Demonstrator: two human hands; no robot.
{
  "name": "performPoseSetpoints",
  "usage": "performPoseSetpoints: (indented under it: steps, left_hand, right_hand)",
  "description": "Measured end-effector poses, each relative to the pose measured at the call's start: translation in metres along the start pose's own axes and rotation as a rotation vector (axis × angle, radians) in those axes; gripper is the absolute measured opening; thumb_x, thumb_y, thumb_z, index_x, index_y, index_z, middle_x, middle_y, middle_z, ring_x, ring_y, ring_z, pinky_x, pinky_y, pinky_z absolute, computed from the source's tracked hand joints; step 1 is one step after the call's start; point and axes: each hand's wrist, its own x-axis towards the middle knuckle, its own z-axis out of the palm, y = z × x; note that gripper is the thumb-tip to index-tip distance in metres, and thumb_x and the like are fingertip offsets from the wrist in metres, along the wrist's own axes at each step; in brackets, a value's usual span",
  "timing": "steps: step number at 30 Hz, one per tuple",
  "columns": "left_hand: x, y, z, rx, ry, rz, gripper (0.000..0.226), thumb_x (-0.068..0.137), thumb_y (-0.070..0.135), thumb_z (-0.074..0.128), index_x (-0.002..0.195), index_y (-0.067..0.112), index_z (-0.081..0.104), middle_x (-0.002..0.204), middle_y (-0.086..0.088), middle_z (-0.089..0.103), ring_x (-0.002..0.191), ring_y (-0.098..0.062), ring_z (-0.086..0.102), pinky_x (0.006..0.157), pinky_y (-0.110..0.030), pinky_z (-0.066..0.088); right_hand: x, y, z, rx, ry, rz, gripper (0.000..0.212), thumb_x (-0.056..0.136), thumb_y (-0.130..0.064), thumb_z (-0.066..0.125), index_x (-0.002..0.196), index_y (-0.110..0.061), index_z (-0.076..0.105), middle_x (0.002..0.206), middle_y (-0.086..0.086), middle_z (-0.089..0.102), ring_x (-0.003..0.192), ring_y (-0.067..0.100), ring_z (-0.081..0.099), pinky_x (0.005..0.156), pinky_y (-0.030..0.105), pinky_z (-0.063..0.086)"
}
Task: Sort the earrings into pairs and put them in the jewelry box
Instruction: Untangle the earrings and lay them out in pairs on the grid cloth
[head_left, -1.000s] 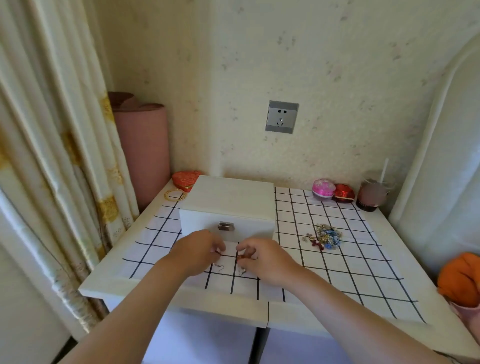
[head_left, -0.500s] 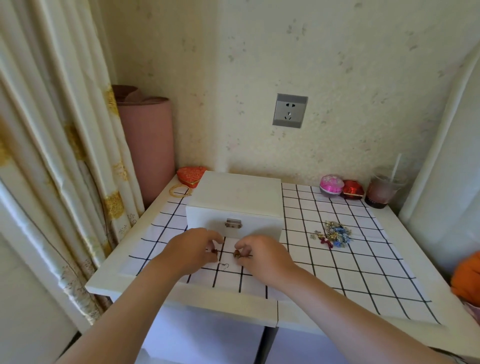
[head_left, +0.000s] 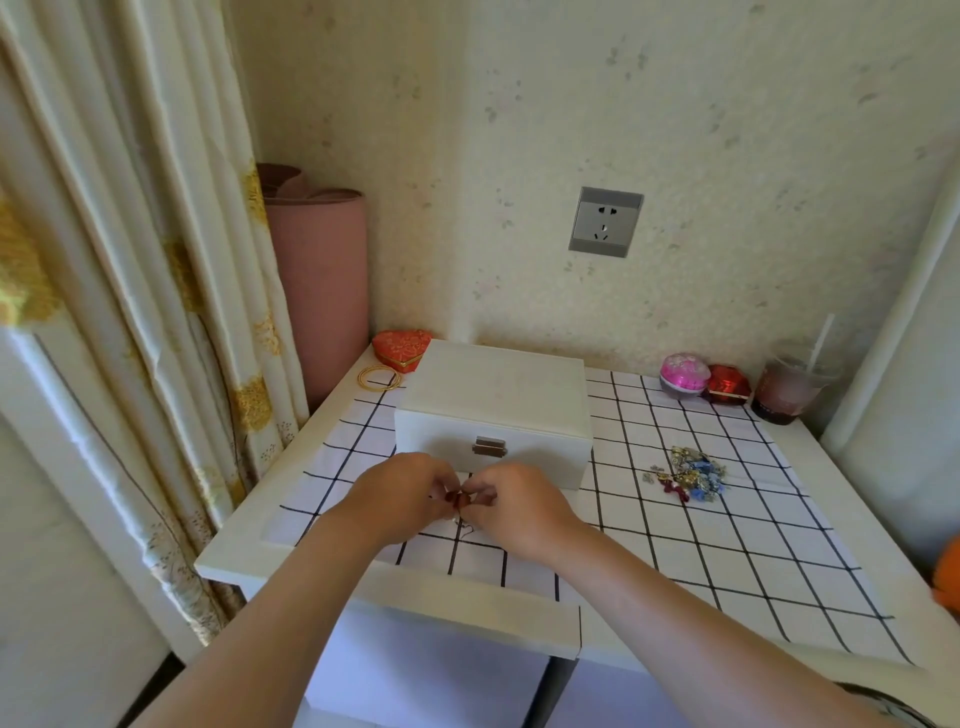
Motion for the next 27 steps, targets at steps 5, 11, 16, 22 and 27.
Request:
performPoseSetpoints:
  steps: [5, 11, 16, 22, 27]
  left_hand:
    - [-0.006, 0.012, -0.005, -0.013, 0.05, 0.005, 0.031, 0.089, 0.044, 0.066, 0.118, 0.033, 0.064, 0.108, 0.015, 0.063, 0.094, -0.007, 0.059, 0.087, -0.029, 0.05]
    - [-0.007, 0.072, -0.006, -0.199, 0.102, 0.158, 0.02, 0.091, 0.041, 0.064, 0.109, 0.033, 0.066, 0.102, 0.019, 0.06, 0.079, 0.001, 0.054, 0.078, -0.022, 0.047]
    - [0.012, 0.142, 0.014, -0.221, 0.018, 0.315, 0.025, 0.093, 0.039, 0.062, 0.117, 0.03, 0.066, 0.107, 0.015, 0.062, 0.087, -0.003, 0.055, 0.081, -0.023, 0.047]
    - [0.047, 0.202, 0.048, -0.083, -0.05, 0.399, 0.026, 0.094, 0.037, 0.058, 0.117, 0.029, 0.067, 0.113, 0.007, 0.065, 0.098, -0.014, 0.059, 0.087, -0.036, 0.052]
    - [0.089, 0.225, 0.073, 0.038, -0.029, 0.411, 0.027, 0.096, 0.034, 0.055, 0.12, 0.031, 0.067, 0.111, -0.001, 0.062, 0.103, -0.022, 0.056, 0.085, -0.042, 0.053]
  right_hand:
    - [-0.013, 0.012, -0.021, 0.02, 0.024, 0.045, 0.033, 0.092, -0.035, 0.067, 0.125, -0.03, 0.065, 0.102, -0.015, 0.066, 0.099, 0.009, 0.062, 0.09, 0.031, 0.05]
    - [-0.046, 0.051, -0.07, 0.032, 0.207, 0.104, 0.024, 0.092, -0.029, 0.068, 0.115, -0.031, 0.071, 0.098, -0.017, 0.068, 0.095, 0.003, 0.062, 0.09, 0.027, 0.049]
    - [-0.071, 0.087, -0.118, -0.092, 0.275, 0.254, 0.022, 0.093, -0.032, 0.066, 0.114, -0.034, 0.071, 0.1, -0.017, 0.068, 0.102, 0.008, 0.062, 0.092, 0.032, 0.05]
    - [-0.093, 0.154, -0.145, -0.228, 0.331, 0.4, 0.024, 0.094, -0.026, 0.063, 0.115, -0.037, 0.07, 0.113, -0.014, 0.067, 0.105, 0.013, 0.061, 0.086, 0.035, 0.052]
    - [-0.08, 0.19, -0.158, -0.235, 0.326, 0.354, 0.03, 0.094, -0.023, 0.064, 0.121, -0.036, 0.068, 0.121, -0.013, 0.064, 0.111, 0.013, 0.058, 0.09, 0.03, 0.049]
